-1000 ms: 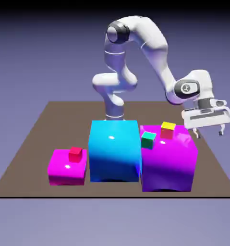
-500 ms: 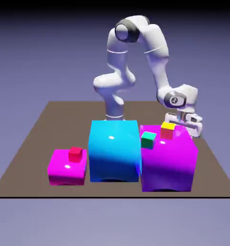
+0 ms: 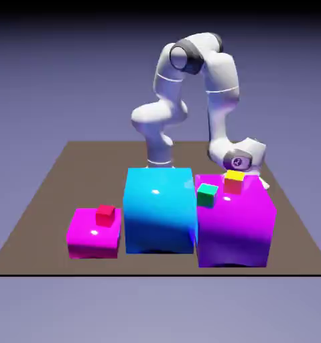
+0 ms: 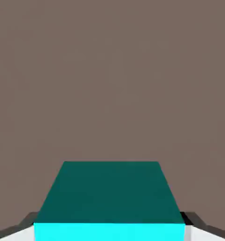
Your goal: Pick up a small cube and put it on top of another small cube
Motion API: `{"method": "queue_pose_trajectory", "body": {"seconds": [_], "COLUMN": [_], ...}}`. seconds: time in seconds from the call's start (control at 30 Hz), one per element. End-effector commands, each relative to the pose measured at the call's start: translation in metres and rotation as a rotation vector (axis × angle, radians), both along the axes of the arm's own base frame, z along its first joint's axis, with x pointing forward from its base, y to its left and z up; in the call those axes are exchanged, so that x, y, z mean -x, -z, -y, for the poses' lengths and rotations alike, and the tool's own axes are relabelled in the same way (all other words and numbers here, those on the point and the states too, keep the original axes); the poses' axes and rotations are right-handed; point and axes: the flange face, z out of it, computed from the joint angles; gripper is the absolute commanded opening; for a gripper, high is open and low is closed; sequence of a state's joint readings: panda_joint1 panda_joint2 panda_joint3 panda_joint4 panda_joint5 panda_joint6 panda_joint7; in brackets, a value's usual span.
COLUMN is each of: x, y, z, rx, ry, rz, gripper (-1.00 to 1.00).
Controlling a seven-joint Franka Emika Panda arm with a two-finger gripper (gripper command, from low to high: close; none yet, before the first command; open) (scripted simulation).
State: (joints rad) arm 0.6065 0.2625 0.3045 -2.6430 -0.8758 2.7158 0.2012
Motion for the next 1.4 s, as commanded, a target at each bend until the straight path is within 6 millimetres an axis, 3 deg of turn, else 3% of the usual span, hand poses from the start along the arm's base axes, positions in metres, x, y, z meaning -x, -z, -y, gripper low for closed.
{"method": "queue_pose_trajectory", "body": {"seconds": [0.0,0.13,0.2,0.57,0.77,0.93,1.0,1.13,1.27,1.37], "x": [0.001,0.006,0.007,-0.004,-0.061,-0.097,-0.131,-0.204,-0.248,-0.263], "y": [-0.008,-0.039,-0.042,-0.074,-0.135,-0.191,-0.215,-0.264,-0.283,-0.272], "z": [-0.001,-0.003,-0.003,-0.066,-0.048,-0.029,-0.002,0.083,0.164,0.211], "rx": [-0.001,0.002,0.002,-0.066,-0.159,-0.285,-0.348,-0.496,-0.555,-0.505], "ry": [0.0,-0.002,-0.002,0.613,0.719,0.772,0.921,1.335,1.702,1.902], "rz": [0.0,-0.002,-0.003,-0.132,-0.2,-0.272,-0.304,-0.385,-0.436,-0.406], "gripper": [-1.0,-1.0,-1.0,-1.0,-1.0,-1.0,-1.0,-1.0,-1.0,-1.0]}}
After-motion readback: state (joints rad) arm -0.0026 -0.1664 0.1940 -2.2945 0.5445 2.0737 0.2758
